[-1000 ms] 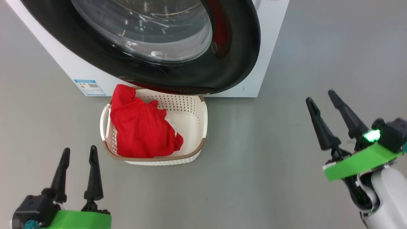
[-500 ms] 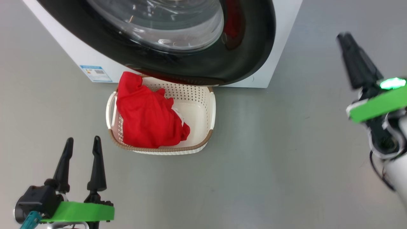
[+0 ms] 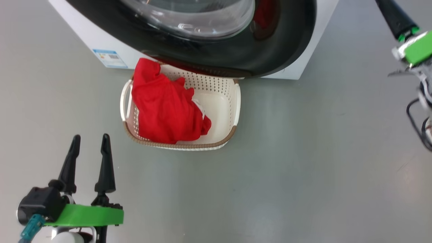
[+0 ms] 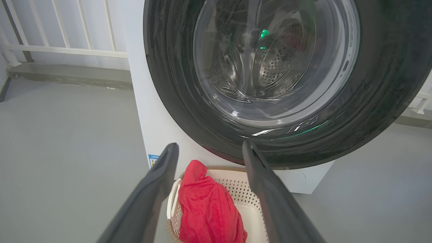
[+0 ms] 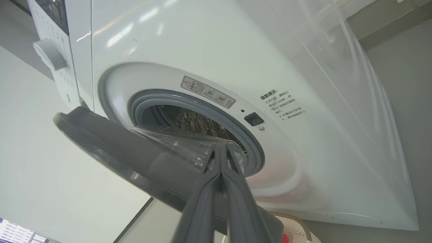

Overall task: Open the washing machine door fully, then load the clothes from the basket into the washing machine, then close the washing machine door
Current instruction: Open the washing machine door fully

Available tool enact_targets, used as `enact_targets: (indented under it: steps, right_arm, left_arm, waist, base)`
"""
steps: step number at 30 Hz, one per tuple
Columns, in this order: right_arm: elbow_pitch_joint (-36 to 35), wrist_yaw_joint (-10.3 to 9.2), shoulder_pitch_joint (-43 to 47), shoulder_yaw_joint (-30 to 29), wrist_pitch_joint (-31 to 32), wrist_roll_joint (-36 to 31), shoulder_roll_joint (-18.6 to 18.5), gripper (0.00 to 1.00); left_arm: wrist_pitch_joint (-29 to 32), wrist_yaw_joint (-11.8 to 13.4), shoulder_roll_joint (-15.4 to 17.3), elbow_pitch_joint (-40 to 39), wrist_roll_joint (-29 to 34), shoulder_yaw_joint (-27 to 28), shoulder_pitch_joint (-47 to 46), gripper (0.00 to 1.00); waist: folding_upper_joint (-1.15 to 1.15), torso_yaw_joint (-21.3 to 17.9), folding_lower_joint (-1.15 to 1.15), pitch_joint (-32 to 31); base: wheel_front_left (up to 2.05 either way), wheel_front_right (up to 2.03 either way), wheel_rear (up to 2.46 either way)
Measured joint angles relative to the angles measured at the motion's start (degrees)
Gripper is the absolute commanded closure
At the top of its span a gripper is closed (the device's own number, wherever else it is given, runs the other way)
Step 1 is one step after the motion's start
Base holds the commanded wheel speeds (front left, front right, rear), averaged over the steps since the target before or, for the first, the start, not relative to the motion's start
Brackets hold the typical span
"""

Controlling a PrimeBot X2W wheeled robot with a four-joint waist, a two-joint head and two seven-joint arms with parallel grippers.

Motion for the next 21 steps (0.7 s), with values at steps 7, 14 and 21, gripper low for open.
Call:
enact_targets:
  steps: [7, 14, 21]
  right_arm:
    - [6.7, 0.00, -5.4, -1.1, 8.1, 6.9, 1.3, 1.00]
    - [10.2, 0.00, -9.1, -1.7, 16.0, 11.2, 2.3, 1.00]
    - [12.8, 0.00, -11.6, -0.9, 20.5, 11.8, 3.2, 1.00]
  left_arm:
    - [0.0, 0.0, 0.0, 0.0, -0.5, -0.5, -0.9, 0.00]
    - [0.0, 0.0, 0.0, 0.2, -1.7, -0.7, -1.7, 0.00]
    - [0.0, 0.0, 0.0, 0.5, -1.9, -0.8, -1.9, 0.00]
  waist:
    - [0.00, 1.4, 0.00, 1.9]
    - [0.00, 2.6, 0.00, 2.9]
    - [0.00, 3.4, 0.00, 3.1]
  base:
    - [0.00, 0.00, 0.00]
    - [0.00, 0.00, 0.00]
    - [0.00, 0.00, 0.00]
